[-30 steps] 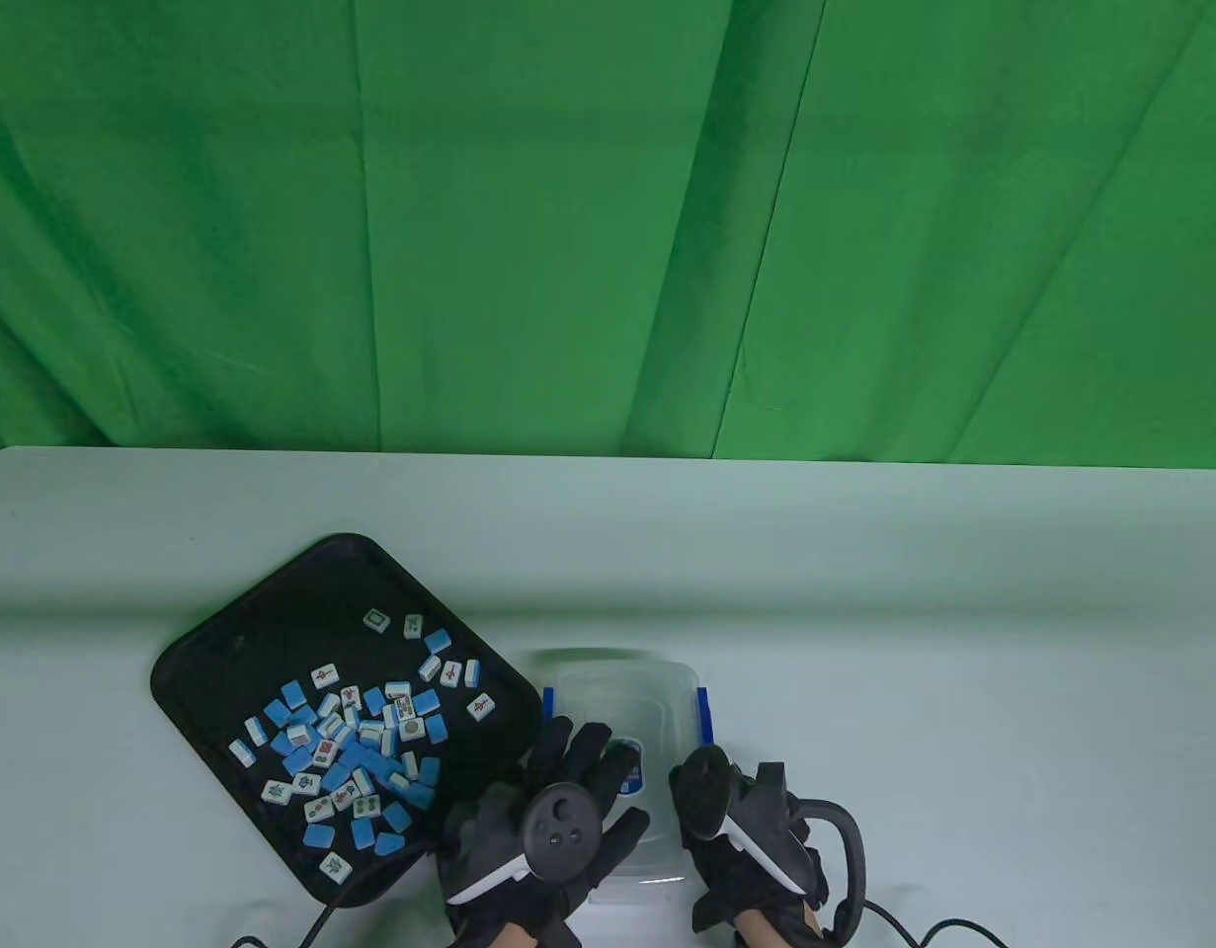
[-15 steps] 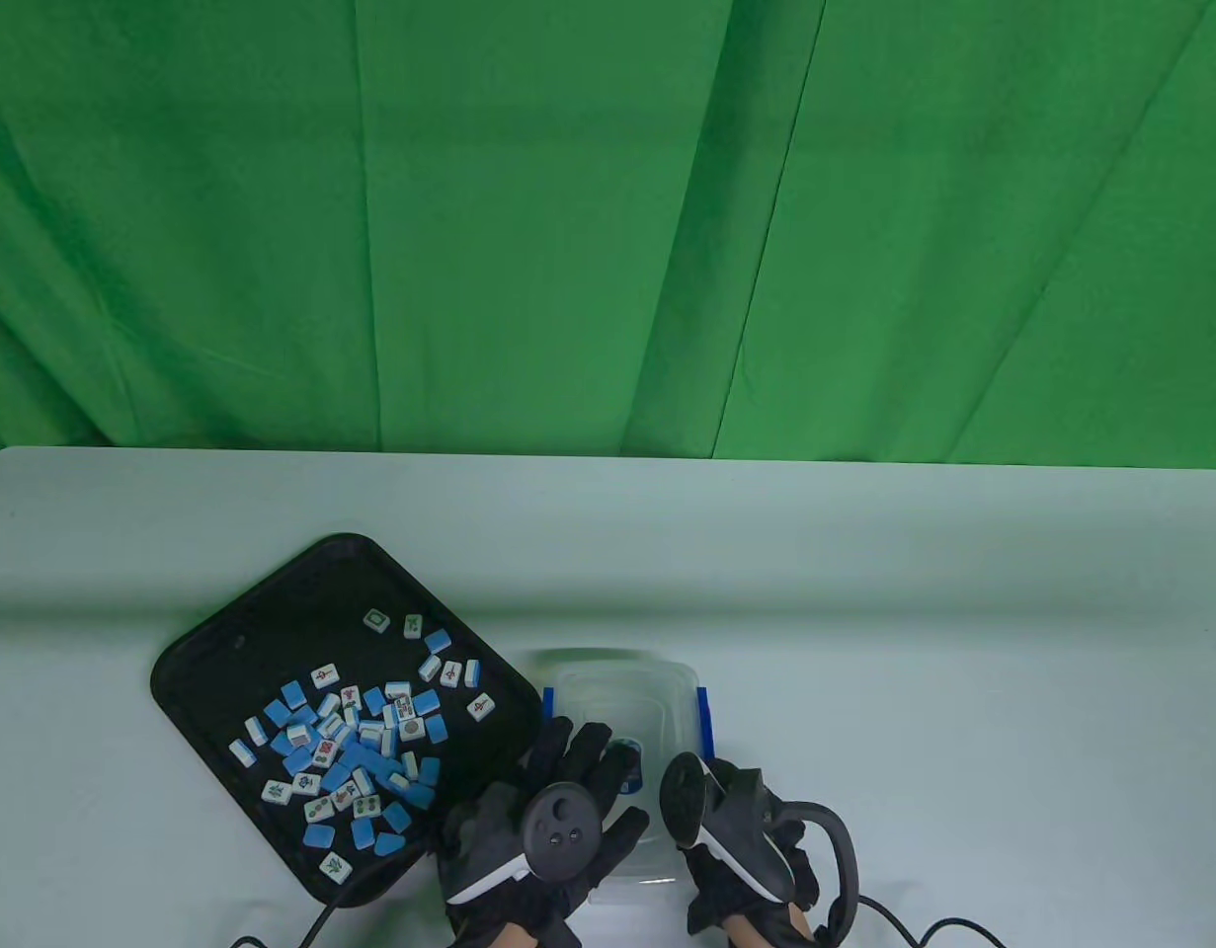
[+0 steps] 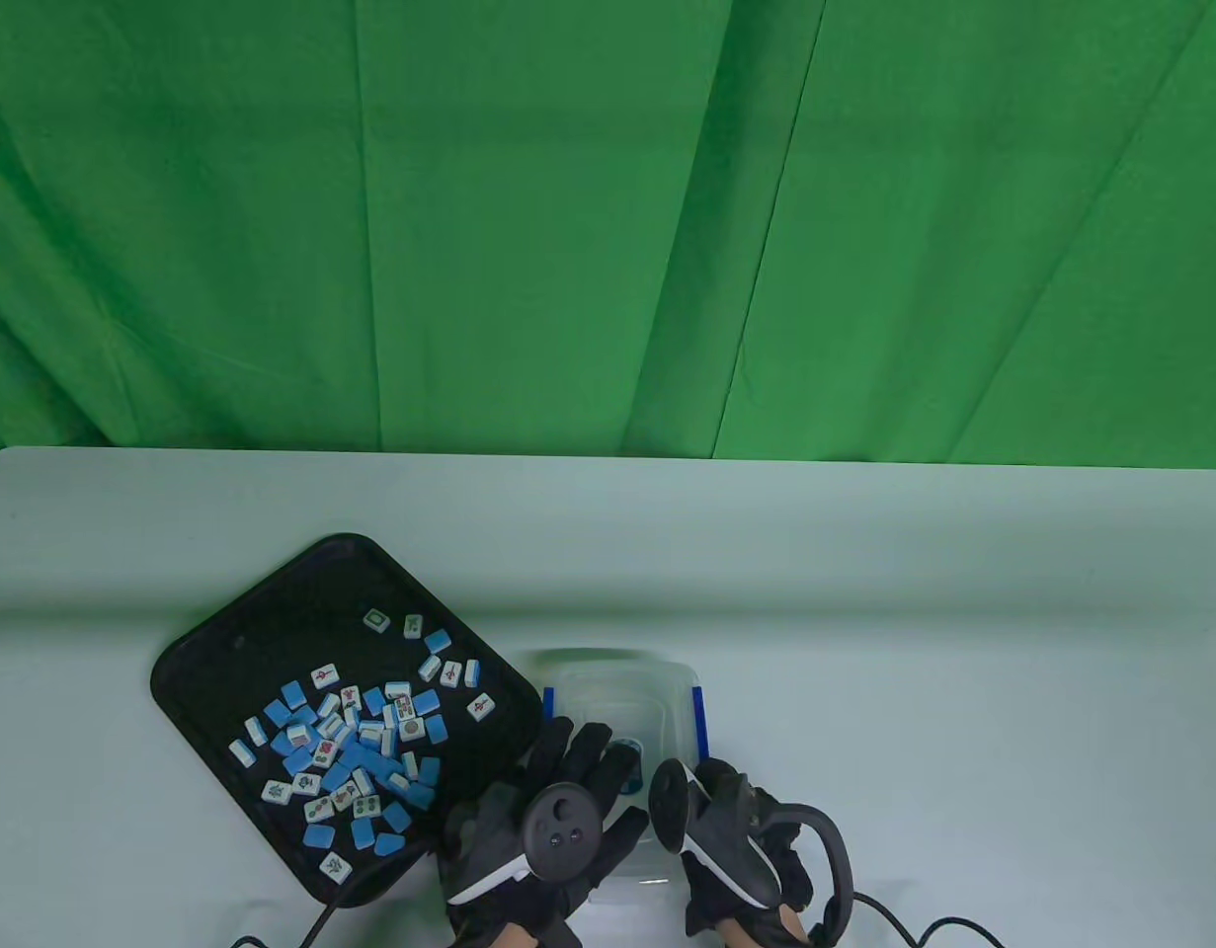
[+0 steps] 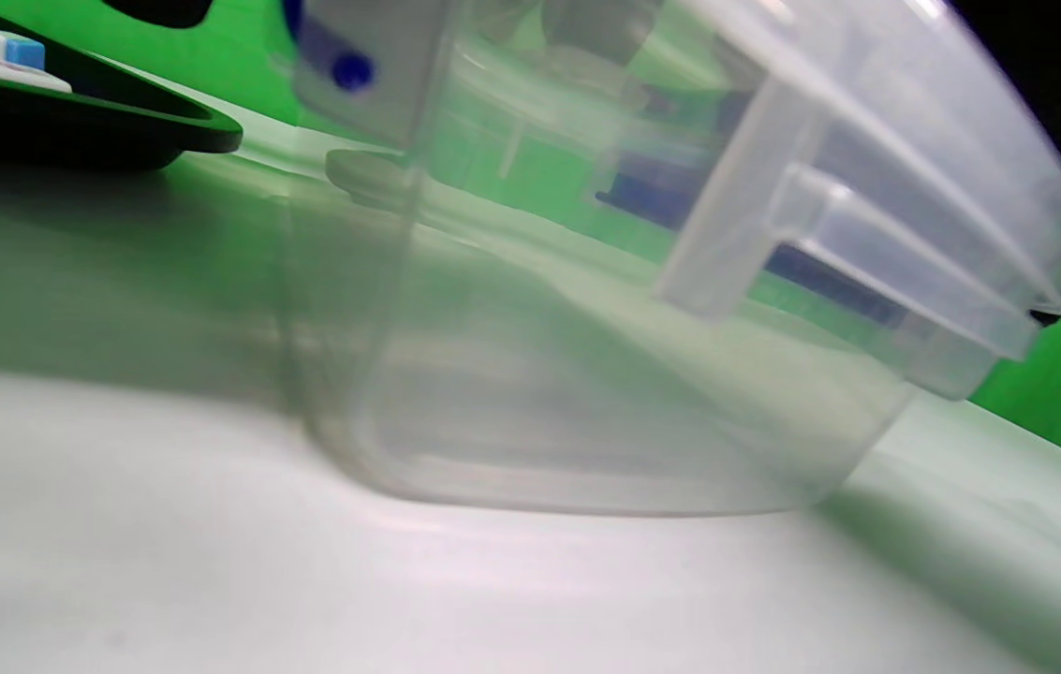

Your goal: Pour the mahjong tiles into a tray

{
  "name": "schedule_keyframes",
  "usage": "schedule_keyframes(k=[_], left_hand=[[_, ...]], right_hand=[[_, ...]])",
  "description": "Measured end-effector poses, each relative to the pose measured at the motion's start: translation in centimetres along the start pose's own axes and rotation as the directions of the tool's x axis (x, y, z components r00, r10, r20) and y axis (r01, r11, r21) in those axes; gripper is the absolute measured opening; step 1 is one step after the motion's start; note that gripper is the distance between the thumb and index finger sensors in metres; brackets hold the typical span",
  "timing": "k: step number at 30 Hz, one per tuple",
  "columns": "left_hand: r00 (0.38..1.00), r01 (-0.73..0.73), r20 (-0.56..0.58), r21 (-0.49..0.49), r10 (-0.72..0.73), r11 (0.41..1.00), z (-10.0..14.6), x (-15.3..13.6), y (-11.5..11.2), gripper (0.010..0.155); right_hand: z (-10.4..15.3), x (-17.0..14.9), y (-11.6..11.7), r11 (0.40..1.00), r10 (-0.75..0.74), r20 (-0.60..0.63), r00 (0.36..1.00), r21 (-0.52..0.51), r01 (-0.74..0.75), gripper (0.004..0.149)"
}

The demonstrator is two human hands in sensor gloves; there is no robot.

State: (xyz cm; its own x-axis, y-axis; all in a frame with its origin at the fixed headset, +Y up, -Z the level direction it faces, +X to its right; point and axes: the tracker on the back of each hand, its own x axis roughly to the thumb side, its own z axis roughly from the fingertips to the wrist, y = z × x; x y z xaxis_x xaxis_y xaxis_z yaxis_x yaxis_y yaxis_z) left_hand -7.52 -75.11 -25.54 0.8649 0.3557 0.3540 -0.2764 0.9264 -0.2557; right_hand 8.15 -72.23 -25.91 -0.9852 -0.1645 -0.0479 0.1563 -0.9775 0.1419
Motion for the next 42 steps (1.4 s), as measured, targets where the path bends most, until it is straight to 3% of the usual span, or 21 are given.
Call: schedule_keyframes(k=[16, 23, 30, 33, 36, 39, 42], left_hand=[[0.999, -0.025, 0.029, 0.012, 0.025, 1.000, 0.1, -0.2, 0.1, 0.064], [0.998, 0.035, 0.041, 0.095, -0.040, 0.995, 1.5, -0.2, 2.2, 0.068], [0.979, 0.190, 0.044, 0.166, -0.200, 0.968, 4.1, -0.2, 5.0, 0.068], [0.964, 0.259, 0.033, 0.132, -0.265, 0.957, 4.7, -0.4, 5.2, 0.071], [0.960, 0.279, 0.023, 0.045, -0.280, 0.959, 4.9, -0.4, 5.1, 0.079], [0.957, 0.288, 0.036, 0.034, -0.289, 0.957, 5.0, -0.2, 4.9, 0.085], [0.948, 0.311, 0.049, 0.061, -0.314, 0.949, 5.1, 0.1, 4.5, 0.086]], right_hand=[[-0.4, -1.6, 0.3, 0.991, -0.123, 0.006, 0.992, 0.059, 0.122, 0.065], [0.3, -3.7, -1.3, 0.975, -0.213, 0.006, 0.977, -0.068, 0.212, 0.070], [2.5, -5.2, -2.5, 0.950, -0.222, 0.197, 0.955, -0.176, 0.257, 0.070], [3.7, -5.6, -2.9, 0.927, -0.240, 0.357, 0.903, -0.192, 0.322, 0.069], [4.4, -5.8, -2.5, 0.953, -0.161, 0.465, 0.871, -0.156, 0.259, 0.072], [4.6, -5.9, -1.6, 0.967, -0.056, 0.479, 0.876, -0.191, 0.166, 0.080], [4.5, -6.4, -1.0, 0.967, -0.068, 0.479, 0.875, -0.186, 0.177, 0.082]])
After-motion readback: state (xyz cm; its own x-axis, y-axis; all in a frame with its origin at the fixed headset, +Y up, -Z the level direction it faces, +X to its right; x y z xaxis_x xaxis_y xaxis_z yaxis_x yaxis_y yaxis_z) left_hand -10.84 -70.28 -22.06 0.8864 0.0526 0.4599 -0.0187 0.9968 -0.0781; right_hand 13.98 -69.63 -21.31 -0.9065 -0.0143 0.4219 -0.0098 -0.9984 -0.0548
